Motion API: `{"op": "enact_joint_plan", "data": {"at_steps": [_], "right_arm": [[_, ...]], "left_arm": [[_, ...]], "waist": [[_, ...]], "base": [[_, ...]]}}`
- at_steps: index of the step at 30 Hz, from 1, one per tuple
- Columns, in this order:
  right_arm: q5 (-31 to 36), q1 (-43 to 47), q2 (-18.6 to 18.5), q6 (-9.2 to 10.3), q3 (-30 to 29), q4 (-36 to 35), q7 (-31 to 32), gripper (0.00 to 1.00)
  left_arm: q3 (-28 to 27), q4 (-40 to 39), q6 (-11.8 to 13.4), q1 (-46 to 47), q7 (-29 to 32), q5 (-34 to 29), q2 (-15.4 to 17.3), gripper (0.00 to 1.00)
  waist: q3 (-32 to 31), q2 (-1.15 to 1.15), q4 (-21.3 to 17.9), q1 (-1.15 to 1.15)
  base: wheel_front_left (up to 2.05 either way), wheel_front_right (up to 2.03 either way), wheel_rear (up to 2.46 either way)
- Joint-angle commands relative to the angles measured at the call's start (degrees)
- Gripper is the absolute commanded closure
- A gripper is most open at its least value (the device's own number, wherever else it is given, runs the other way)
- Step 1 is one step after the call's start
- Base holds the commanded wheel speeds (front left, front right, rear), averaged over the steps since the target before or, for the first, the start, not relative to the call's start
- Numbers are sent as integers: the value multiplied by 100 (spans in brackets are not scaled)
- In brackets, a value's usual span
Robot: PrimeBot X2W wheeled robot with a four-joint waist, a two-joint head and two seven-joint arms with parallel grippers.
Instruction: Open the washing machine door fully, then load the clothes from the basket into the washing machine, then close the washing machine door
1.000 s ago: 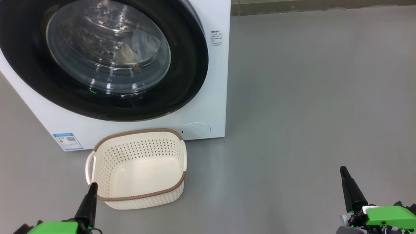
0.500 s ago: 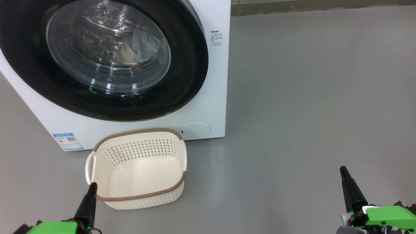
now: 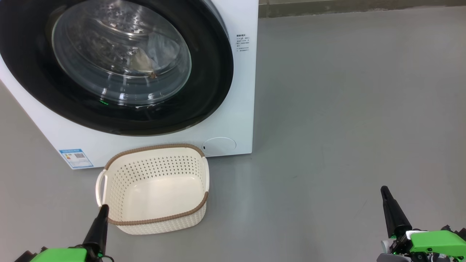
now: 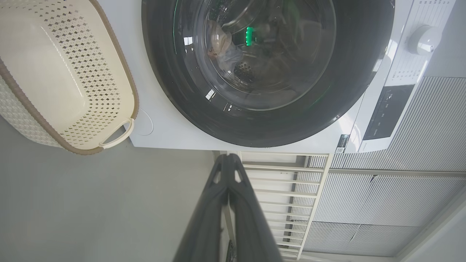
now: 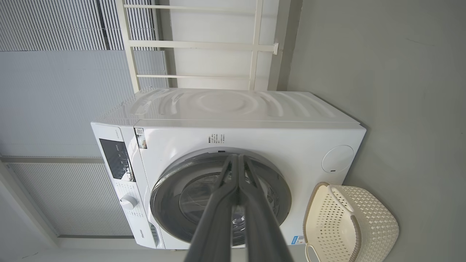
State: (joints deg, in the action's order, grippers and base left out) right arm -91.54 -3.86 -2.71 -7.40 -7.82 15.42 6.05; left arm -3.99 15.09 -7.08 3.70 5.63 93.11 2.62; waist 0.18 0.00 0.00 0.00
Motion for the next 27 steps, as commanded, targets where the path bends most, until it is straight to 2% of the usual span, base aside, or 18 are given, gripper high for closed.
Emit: {"op": "enact_joint_plan", "data": {"at_steps": [1,27], "right_arm": [[-57,-233,-18,-9,124,-140,48,100],[-57,-233,-17,-9,123,-139,49,100]], "left_arm": [[-192,-107,-41,243,37,-44,72,100],[-212,-106,-41,245,53,-61,58,100]], "waist": [[0,0,0,0],[0,0,0,0]], "base": [[0,0,0],[0,0,0]]}}
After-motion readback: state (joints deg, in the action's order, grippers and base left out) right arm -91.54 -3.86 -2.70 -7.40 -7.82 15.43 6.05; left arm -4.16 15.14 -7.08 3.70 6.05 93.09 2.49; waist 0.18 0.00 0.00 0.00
